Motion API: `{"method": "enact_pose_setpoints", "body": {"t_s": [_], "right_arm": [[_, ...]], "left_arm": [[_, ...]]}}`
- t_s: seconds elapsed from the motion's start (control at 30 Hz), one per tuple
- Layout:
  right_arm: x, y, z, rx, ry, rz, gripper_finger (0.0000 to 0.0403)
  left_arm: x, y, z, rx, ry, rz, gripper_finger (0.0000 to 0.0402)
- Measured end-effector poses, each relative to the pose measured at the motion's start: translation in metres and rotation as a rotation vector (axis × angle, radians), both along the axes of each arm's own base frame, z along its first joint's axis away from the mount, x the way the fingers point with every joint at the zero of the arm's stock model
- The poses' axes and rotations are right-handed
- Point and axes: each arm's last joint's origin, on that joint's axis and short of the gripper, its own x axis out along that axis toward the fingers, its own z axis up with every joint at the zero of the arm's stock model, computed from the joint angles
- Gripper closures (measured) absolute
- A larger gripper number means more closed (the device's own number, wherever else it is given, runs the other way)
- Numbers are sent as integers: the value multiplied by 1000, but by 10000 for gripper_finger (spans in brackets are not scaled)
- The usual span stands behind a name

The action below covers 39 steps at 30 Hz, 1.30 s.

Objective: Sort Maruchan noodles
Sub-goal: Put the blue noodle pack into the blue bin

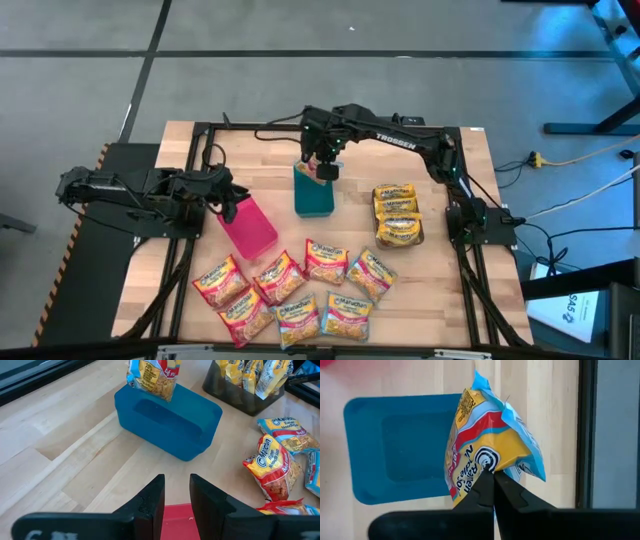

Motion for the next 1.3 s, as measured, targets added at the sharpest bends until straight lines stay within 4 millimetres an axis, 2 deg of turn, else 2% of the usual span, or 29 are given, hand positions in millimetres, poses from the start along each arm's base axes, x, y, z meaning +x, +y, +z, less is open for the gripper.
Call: {"method": "enact_pose_setpoints", "body": {"t_s": [0.33, 0.67, 0.87, 1.17, 1.3], "right_arm": [[-2, -8, -2, -55, 18, 59, 403], [-3, -6, -34, -16, 108, 72, 403], [-4, -6, -46, -1, 147, 74, 403], [0, -8, -48, -27, 103, 57, 400], [1, -8, -44, -36, 90, 34, 371]], "left_arm": [[0, 0, 0, -15, -5, 9, 317], [0, 0, 0, -17, -4, 7, 317], [0, 0, 0, -17, -4, 6, 317], [0, 0, 0, -17, -5, 6, 317], [0, 0, 0, -22, -4, 2, 317]]}}
